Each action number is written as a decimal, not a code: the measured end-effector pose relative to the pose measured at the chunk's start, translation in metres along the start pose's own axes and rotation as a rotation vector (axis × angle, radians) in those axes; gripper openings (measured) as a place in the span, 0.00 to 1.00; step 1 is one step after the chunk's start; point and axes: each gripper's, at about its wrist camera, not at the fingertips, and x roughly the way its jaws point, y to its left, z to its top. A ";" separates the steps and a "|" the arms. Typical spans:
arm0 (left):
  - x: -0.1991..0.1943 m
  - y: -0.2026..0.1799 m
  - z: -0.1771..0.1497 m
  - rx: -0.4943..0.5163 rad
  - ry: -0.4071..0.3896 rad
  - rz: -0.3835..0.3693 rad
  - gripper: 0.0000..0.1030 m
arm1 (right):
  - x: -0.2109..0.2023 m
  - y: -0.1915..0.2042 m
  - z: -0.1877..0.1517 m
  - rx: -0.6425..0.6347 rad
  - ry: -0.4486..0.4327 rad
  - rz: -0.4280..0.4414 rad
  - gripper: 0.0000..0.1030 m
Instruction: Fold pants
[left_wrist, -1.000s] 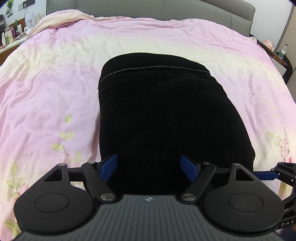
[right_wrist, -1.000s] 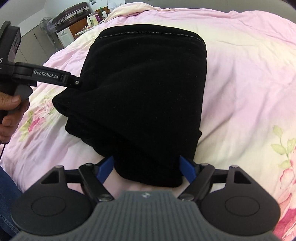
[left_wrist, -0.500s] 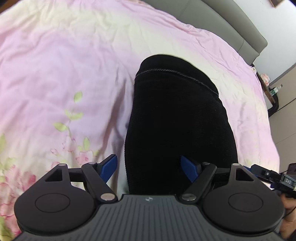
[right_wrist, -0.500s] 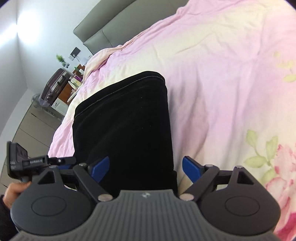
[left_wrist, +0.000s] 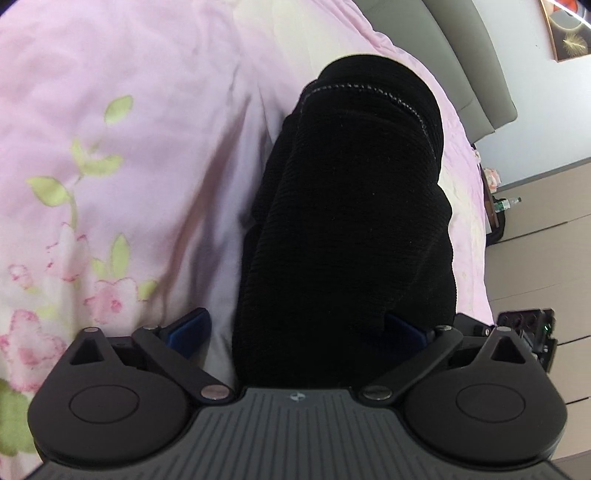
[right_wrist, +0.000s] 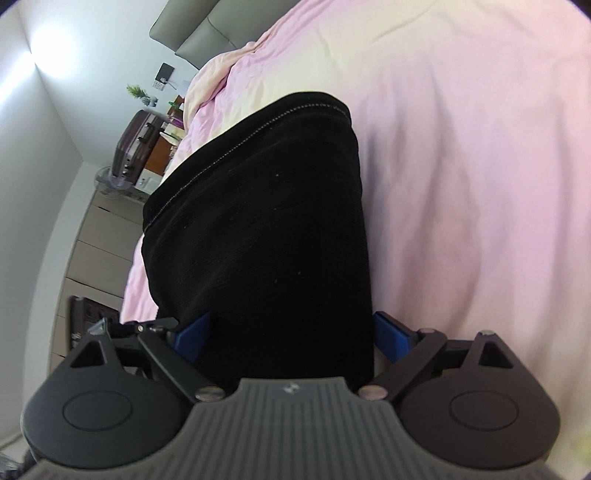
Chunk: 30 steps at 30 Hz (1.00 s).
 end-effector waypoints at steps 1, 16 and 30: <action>0.003 -0.001 0.003 0.008 0.002 -0.008 1.00 | 0.004 -0.003 0.004 0.009 0.012 0.018 0.88; 0.025 -0.017 0.012 0.083 0.003 -0.033 1.00 | 0.044 -0.018 0.010 0.031 0.035 0.136 0.88; -0.018 -0.042 -0.003 0.090 -0.031 -0.136 0.69 | -0.010 0.012 -0.019 0.010 -0.100 0.150 0.63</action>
